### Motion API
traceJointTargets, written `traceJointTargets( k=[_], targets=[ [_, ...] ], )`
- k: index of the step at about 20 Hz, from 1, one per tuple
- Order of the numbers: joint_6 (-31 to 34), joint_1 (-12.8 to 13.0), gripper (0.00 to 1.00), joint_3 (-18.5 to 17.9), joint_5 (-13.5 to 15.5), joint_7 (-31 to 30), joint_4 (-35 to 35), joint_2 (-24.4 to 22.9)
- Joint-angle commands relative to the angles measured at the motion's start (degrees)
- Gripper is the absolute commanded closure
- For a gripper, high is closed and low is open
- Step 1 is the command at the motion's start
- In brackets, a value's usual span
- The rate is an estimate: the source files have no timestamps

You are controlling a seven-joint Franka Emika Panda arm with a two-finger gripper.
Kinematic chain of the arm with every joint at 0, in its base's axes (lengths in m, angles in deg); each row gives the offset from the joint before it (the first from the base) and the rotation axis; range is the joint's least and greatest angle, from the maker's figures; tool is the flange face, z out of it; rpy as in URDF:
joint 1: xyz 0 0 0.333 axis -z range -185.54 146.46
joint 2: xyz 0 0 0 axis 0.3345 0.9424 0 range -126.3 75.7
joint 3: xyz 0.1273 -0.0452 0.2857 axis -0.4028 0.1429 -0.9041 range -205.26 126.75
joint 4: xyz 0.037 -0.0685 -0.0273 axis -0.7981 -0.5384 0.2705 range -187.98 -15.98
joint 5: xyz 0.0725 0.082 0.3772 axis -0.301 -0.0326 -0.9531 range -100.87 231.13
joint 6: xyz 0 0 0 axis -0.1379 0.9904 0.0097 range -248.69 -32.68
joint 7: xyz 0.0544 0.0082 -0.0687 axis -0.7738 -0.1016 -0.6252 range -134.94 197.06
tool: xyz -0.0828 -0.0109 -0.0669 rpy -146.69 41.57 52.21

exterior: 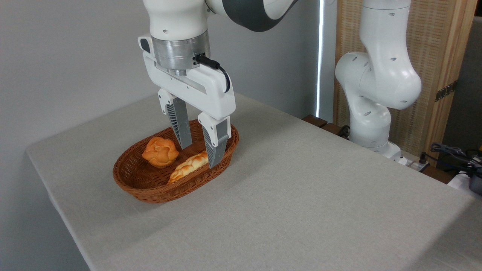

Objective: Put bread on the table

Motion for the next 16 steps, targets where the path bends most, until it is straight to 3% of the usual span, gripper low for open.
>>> traceJointTargets(
  k=[1,5,12,16],
  targets=[
    [1.21,1.03,0.0,-0.04,0.18,-1.15,-0.04,-0.39],
    [1.04,1.73,0.0,2.59,0.09,-21.25,-0.04,0.05],
    [0.16,2.09,0.0,9.45,0.0,-30.32,-0.04,0.66],
    [-1.51,2.09,0.0,12.53,0.18,-43.93,0.05,2.16]
  ],
)
